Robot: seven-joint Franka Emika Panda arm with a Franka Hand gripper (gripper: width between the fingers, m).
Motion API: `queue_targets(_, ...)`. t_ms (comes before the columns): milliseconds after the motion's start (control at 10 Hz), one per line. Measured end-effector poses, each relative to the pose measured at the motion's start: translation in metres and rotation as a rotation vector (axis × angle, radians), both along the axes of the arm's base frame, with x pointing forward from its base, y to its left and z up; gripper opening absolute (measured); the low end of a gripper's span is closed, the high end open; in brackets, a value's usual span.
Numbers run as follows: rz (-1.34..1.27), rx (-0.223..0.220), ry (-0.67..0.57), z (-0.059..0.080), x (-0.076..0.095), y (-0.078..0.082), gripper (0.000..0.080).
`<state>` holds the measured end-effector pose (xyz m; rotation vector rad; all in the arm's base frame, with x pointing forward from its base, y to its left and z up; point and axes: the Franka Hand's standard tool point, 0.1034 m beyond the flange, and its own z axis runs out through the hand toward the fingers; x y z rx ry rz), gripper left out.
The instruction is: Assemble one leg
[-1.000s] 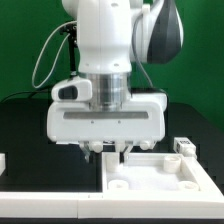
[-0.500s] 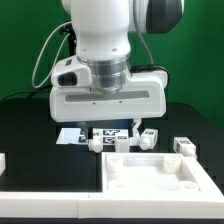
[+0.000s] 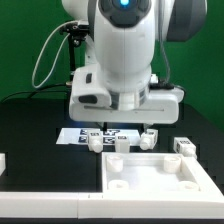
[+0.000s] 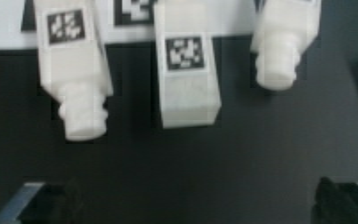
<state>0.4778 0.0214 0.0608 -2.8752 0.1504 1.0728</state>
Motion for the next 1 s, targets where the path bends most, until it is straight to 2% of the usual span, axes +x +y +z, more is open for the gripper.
queue_targets(300, 0.003, 0.017, 0.182, -0.002, -0.005, -0.002, 0.0649)
queue_targets(400, 0.005, 0.017, 0.206, -0.007, -0.005, -0.002, 0.0649)
queue_targets(500, 0.021, 0.008, 0.183, -0.012, -0.009, 0.003, 0.0649)
queue_targets(600, 0.029, 0.007, 0.193, -0.014, -0.02, 0.007, 0.0649)
queue_targets(900, 0.026, 0.007, 0.188, -0.015, -0.018, 0.005, 0.0649)
queue_targets(1000, 0.032, 0.004, 0.166, -0.024, -0.026, 0.008, 0.0649)
